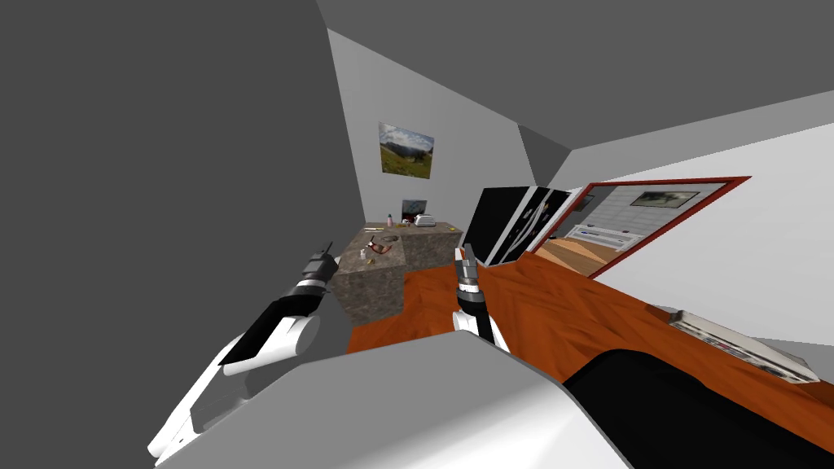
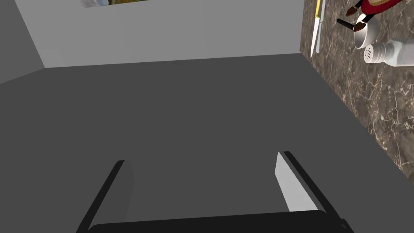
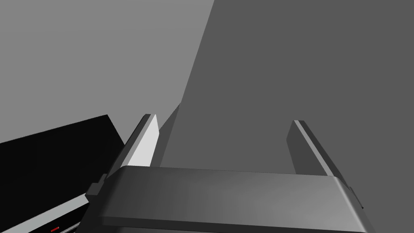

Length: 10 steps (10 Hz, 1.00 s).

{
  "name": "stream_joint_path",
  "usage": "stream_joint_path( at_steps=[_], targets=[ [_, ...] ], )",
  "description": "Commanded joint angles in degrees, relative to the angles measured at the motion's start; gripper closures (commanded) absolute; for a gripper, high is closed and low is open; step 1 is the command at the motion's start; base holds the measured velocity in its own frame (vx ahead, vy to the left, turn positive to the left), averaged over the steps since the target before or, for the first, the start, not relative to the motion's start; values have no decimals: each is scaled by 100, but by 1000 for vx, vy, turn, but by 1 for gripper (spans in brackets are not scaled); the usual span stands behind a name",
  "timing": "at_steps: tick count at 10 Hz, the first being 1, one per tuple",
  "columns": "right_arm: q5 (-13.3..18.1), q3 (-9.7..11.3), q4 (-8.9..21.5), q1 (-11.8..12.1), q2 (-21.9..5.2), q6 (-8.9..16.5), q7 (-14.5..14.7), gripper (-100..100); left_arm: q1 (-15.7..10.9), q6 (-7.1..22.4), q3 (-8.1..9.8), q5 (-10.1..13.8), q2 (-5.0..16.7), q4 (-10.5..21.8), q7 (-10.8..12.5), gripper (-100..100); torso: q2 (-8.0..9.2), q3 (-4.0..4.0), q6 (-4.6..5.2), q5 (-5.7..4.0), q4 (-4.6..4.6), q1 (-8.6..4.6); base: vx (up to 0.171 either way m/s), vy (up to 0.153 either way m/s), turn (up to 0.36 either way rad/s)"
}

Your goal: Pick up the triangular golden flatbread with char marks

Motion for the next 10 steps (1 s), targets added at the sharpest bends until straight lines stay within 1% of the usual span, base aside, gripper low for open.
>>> stream_joint_path(
  at_steps=[1, 2, 3, 4, 5, 6, 7, 8, 10],
  targets=[
    [0, 0, 0, 0, 0, 0, 0, 0, -63, 286, 35, 2, 5, 2, -3, -100, 0, 0, 0, 0, 0, 0, -31, -52, 1],
    [0, 0, 0, 0, 0, 0, 0, 0, -63, 394, 35, 2, 5, 2, -3, -100, 0, 0, 0, 0, 0, 1, -11, -26, 1],
    [0, 0, 0, 0, 0, 0, 0, 0, -152, 595, 89, 1, 9, 19, -8, -100, -5, -2, 0, 1, -1, 9, -13, -35, -11],
    [0, 0, 0, 0, 0, 0, 0, 0, -152, 740, 89, 1, 9, 19, -8, -100, -6, -3, 0, 2, -1, 8, -13, -38, -3],
    [0, 0, 0, 0, 0, 0, 0, 0, -152, 794, 89, 1, 9, 19, -8, -100, -7, -4, 0, 1, -1, 7, -3, -22, 3],
    [0, 0, 0, 0, 0, 0, 0, 0, -239, 1025, 145, 1, 16, 38, -9, -100, -9, -5, -1, 2, -2, 12, -6, -43, -16],
    [0, 0, 0, 0, 0, 0, 0, 0, -239, 1171, 145, 1, 16, 38, -9, -100, -9, -5, 0, 1, -2, 6, -13, -45, -6],
    [0, 0, 0, 0, 0, 0, 0, 0, -323, 1325, 204, 1, 27, 61, -3, -100, -8, -4, 0, 1, -2, 4, -13, -56, -23],
    [0, 0, 0, 0, 0, 0, 0, 0, -323, 1598, 204, 1, 27, 61, -3, -100, -9, -5, -1, 0, -2, 4, 0, -31, -3]
  ],
)
